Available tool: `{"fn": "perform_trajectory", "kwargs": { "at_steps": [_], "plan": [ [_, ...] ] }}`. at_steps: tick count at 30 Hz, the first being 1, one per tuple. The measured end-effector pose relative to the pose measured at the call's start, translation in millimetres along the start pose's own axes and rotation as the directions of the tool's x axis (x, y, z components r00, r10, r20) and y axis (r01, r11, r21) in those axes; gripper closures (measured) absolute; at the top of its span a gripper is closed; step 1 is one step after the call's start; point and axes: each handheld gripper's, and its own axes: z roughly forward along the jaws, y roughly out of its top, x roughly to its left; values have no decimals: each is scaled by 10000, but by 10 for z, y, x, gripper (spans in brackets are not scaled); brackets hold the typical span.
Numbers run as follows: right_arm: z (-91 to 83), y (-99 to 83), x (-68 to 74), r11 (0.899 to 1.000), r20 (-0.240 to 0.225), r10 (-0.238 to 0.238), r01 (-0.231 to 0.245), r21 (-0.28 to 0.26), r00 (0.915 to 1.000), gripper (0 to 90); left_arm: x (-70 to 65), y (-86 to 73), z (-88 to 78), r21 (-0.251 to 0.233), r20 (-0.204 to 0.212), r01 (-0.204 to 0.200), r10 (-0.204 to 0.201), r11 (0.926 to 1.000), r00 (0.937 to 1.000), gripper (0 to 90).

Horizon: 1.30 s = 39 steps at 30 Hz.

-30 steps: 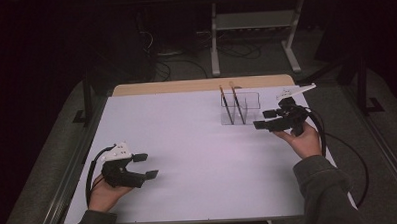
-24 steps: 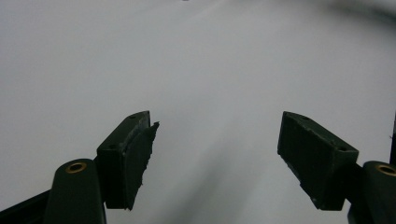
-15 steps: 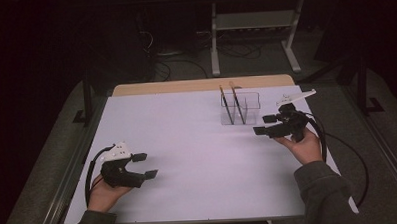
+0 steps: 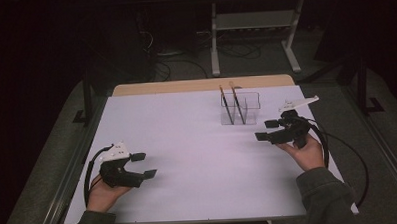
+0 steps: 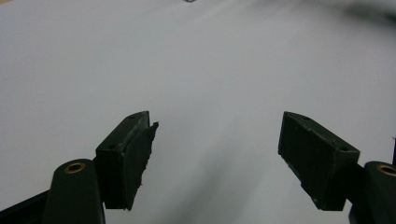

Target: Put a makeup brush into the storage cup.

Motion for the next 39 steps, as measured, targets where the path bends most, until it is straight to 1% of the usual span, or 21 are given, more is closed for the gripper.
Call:
{"fn": "perform_trajectory", "kwargs": {
  "at_steps": [3, 5, 6, 8, 9, 10, 13, 15, 16, 19, 20, 22, 25, 27, 28, 30, 33, 37, 39],
  "plan": [
    [-2, -4, 28, 10000, -26, -42, 41, -23, 10000, 283, -6, -2, -18, 70, -62, 48, -47, 10000, 10000, 243],
    [-9, -7, 58, 9999, -31, -84, 84, -85, 10000, 283, -8, -2, -29, 22, -99, 43, -42, 10000, 9999, 241],
    [-12, -17, 74, 9996, -35, -152, 151, -225, 9999, 285, -6, -1, -35, 16, -95, 42, -42, 10000, 9999, 241],
    [-12, -34, 99, 9995, 0, -240, 240, -199, 9997, 283, 2, 1, -45, -28, -124, -9, 9, 10000, 9999, 239],
    [-12, -48, 116, 9996, -1, -204, 204, -194, 9998, 283, 1, 1, -46, -45, -137, 4, -5, 10000, 9999, 239],
    [-8, -56, 118, 9993, 32, -311, 312, -230, 9995, 283, -2, 2, -48, -56, -157, 21, -22, 10000, 9999, 238],
    [-2, -81, 152, 9996, 56, -235, 236, -134, 9997, 278, -16, 7, -59, -100, -231, 61, -63, 9999, 9997, 235],
    [2, -87, 167, 9994, 79, -303, 304, -187, 9995, 278, -20, 9, -67, -124, -252, 73, -76, 9999, 9997, 235],
    [0, -89, 174, 9988, 137, -418, 421, -232, 9990, 278, -19, 11, -72, -131, -278, 30, -34, 9999, 9996, 234],
    [-9, -99, 207, 9990, 167, -412, 415, -180, 9990, 277, -19, 13, -84, -143, -322, 16, -21, 9999, 9995, 234],
    [-10, -109, 211, 9985, 179, -493, 497, -230, 9986, 277, -20, 14, -85, -151, -338, 22, -27, 9999, 9994, 233],
    [-17, -124, 227, 9988, 187, -435, 440, -233, 9989, 276, -25, 13, -85, -136, -366, 10, -15, 9999, 9993, 232],
    [-11, -162, 238, 9984, 240, -488, 494, -279, 9985, 274, -24, 10, -81, -119, -408, -14, 9, 9999, 9992, 229],
    [-5, -190, 246, 9988, 268, -458, 463, -171, 9986, 269, -29, 5, -75, -117, -407, 28, -32, 9999, 9992, 227],
    [3, -203, 244, 9984, 317, -520, 526, -213, 9981, 270, -28, 4, -74, -104, -418, 15, -20, 9999, 9991, 227],
    [4, -239, 250, 9987, 289, -435, 442, -248, 9986, 268, -36, 3, -72, -72, -416, 38, -41, 10000, 9991, 225],
    [11, -295, 260, 9989, 318, -397, 405, -240, 9987, 266, -41, 3, -68, -64, -432, -61, 58, 10000, 9991, 225],
    [8, -362, 274, 9991, 379, -340, 349, -235, 9987, 257, -59, -11, -61, -117, -438, 9, -14, 9999, 9990, 223],
    [-2, -399, 285, 9995, 351, -204, 213, -250, 9992, 257, -62, -20, -60, -95, -446, 38, -42, 9999, 9990, 222]
  ]
}}
